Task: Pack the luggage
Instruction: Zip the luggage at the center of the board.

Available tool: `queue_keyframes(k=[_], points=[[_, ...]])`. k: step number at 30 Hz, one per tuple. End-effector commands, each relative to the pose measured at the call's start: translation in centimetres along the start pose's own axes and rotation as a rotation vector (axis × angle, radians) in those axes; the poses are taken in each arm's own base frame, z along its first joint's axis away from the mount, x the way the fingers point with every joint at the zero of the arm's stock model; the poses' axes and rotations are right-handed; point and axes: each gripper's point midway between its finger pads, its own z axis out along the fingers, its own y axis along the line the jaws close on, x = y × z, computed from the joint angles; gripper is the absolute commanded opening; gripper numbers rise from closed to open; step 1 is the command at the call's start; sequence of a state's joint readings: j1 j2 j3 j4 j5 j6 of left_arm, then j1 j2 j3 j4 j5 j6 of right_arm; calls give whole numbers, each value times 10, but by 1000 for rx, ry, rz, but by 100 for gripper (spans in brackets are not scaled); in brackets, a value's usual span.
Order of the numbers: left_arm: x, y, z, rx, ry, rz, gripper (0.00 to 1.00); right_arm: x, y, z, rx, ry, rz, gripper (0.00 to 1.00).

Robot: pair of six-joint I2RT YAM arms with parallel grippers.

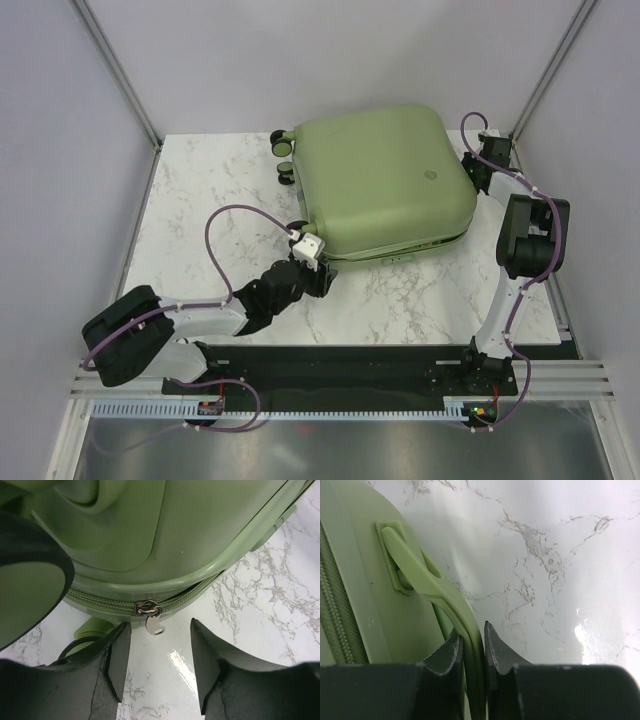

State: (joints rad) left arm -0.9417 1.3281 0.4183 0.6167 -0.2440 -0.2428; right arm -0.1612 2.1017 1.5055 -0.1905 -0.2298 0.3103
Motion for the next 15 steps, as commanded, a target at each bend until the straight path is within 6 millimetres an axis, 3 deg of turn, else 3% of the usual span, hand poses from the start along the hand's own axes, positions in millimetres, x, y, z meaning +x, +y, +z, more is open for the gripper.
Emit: queue_keyframes(k=[1,6,13,15], points=[[-35,-4,11,-7,-108,-7,56,45,-32,16,195,91,154,0],[-39,6,11,-59,-123,19,51,43,-32,17,192,88,147,0],[-51,4,16,-61,-154,21,15,48,-31,18,188,100,142,0],[-54,2,16,-56,-164,22,9,47,-32,18,189,96,141,0]])
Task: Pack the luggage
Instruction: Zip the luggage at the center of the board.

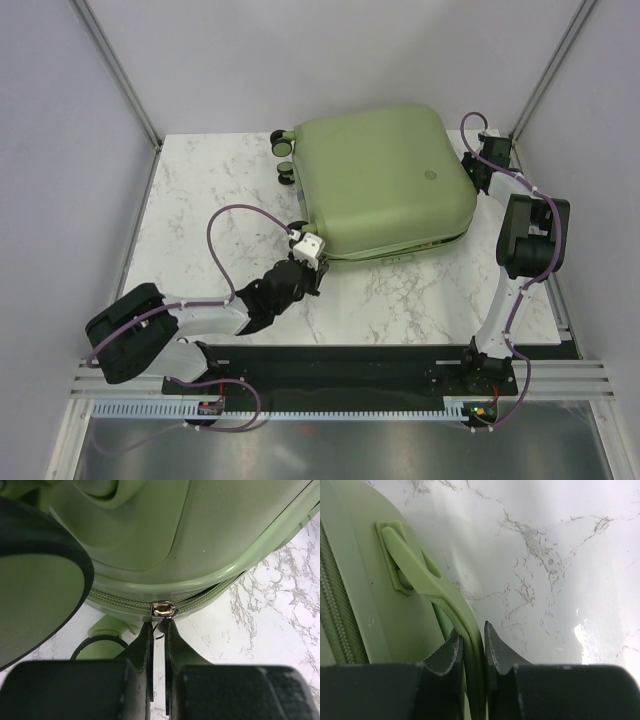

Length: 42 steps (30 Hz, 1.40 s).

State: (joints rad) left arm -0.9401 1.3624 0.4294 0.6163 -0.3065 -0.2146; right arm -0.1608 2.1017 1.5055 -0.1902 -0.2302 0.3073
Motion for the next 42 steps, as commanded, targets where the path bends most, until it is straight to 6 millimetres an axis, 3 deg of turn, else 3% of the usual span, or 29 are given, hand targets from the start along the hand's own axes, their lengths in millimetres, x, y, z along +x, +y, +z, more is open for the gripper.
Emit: queue_keyframes(k=[1,8,17,28,38,42], points=[[-61,-11,10,17,-180,-18,3,49,-32,18,191,101,144,0],[-67,-25,2,85,-198,-6,2,53,-32,19,191,109,146,0],[-75,-73,-11,200,-196,42,2,59,-32,19,196,113,155,0],[-86,-114,-19,267,-206,74,2,64,-28,20,198,114,171,0],[-95,-167,-36,401,-222,109,2,69,-27,21,211,112,175,0],[-100,-180,-45,418,-222,113,2,70,-28,22,215,112,177,0]])
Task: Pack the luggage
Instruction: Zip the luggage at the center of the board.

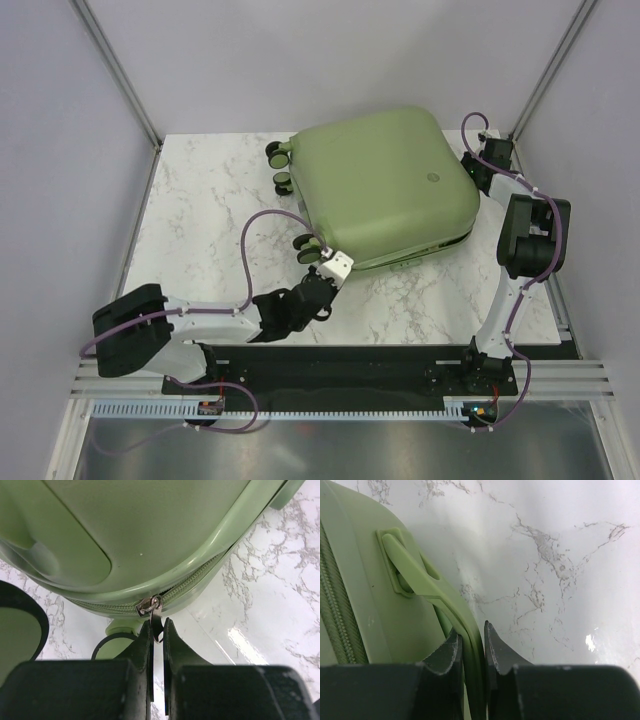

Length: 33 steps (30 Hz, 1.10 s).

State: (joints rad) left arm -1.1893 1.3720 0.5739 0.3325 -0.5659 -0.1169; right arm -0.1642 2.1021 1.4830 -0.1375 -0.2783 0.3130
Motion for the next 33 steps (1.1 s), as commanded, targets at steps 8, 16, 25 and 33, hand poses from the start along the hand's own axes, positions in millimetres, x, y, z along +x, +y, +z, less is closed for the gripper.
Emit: queue_keyframes(k=[8,16,25,33], points=[[-146,-121,-52,463,-373,-146,2,70,-35,15,273,110,182,0],[-128,-76,-33,252,-335,-229,2,73,-34,-4,283,96,176,0],[-106,10,-36,53,-315,-203,2,103,-39,-49,354,52,214,0],[-58,63,-50,1,-220,-201,2,138,-13,-59,399,65,187,0]])
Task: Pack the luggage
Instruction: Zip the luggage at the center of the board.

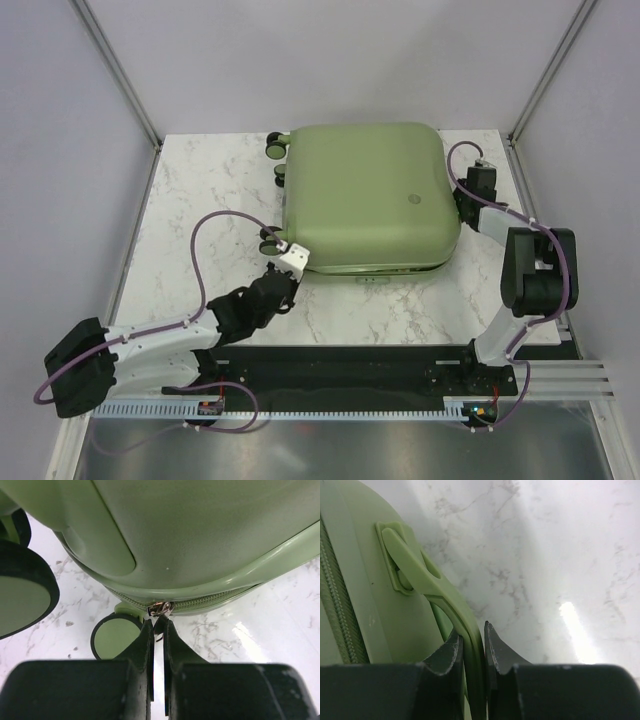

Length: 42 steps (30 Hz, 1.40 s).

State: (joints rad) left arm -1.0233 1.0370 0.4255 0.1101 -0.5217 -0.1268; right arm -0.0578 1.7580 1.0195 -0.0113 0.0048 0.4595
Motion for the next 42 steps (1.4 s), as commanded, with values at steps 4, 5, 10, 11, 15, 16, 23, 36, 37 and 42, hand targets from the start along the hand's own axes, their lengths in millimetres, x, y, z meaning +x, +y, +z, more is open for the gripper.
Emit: queue_keyframes(k=[4,5,10,11,15,16,23,36,37,42], points=[[-72,-15,-24,131,-240,-152,2,76,-14,8,212,158,86,0],[-71,-18,-25,152,-238,-154,2,76,-11,10,208,156,81,0],[-60,-16,-33,108,-181,-156,2,72,-18,12,265,137,75,0],[-57,-10,-34,74,-166,-166,2,71,-19,14,275,135,73,0],[-55,14,-41,-58,-123,-231,2,66,-26,14,326,101,99,0],[-54,21,-41,-100,-113,-244,2,64,-29,13,339,87,106,0],[-56,-10,-41,65,-92,-201,2,64,-29,15,343,88,105,0],[-43,-18,-49,268,-115,-220,51,67,-19,19,291,111,106,0],[-40,-18,-46,266,-105,-211,51,67,-18,19,287,112,104,0],[-31,-10,-51,251,-64,-205,52,61,-14,17,275,107,91,0]])
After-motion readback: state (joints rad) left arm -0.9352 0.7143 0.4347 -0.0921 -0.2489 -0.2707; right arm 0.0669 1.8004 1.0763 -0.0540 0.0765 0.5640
